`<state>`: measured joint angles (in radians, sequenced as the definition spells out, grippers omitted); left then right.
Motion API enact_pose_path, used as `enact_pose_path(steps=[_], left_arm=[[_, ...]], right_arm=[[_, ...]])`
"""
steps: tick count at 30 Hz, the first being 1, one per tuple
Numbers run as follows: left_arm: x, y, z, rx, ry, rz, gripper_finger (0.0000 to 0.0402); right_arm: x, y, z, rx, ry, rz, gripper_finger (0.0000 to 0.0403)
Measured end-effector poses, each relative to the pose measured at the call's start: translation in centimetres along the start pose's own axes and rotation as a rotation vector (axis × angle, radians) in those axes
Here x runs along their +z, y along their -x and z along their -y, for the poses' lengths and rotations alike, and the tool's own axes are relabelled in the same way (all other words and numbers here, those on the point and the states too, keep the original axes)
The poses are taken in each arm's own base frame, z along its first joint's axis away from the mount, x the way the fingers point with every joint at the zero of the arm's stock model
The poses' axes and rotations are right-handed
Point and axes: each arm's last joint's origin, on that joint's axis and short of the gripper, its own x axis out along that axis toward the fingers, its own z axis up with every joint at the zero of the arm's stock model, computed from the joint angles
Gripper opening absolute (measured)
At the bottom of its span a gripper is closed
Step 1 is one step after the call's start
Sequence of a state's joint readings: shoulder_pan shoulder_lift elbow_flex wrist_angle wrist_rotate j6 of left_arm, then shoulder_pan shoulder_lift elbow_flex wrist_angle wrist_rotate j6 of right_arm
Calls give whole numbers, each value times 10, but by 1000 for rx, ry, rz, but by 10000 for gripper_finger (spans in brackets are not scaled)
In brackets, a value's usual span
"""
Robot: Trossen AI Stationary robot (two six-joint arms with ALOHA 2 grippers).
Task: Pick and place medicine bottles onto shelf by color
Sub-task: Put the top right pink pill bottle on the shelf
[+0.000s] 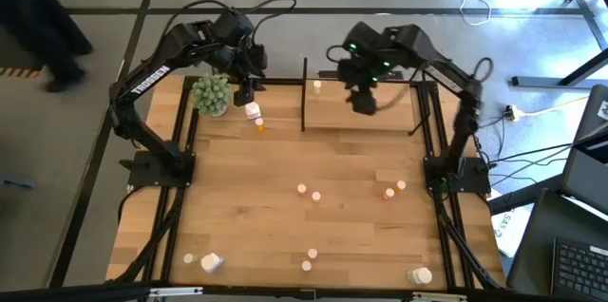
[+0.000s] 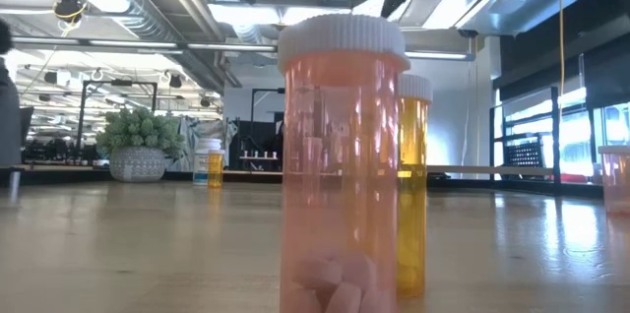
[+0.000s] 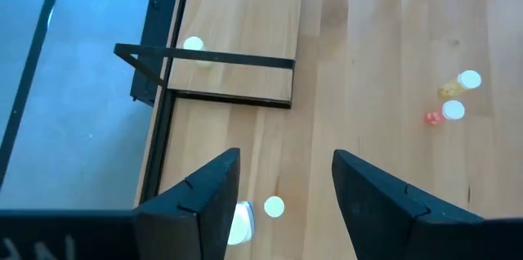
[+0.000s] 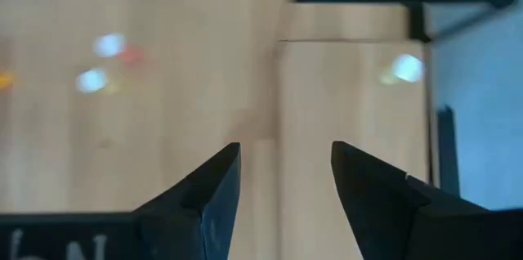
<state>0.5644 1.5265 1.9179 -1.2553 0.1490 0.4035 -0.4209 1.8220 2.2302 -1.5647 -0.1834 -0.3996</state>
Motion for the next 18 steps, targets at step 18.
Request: enact_pose_path(steps=[18], left_arm=[[-1,-1,2,-14,-73,-15,190]], right_arm=[[-84,-24,-123,266,49,-261,194]])
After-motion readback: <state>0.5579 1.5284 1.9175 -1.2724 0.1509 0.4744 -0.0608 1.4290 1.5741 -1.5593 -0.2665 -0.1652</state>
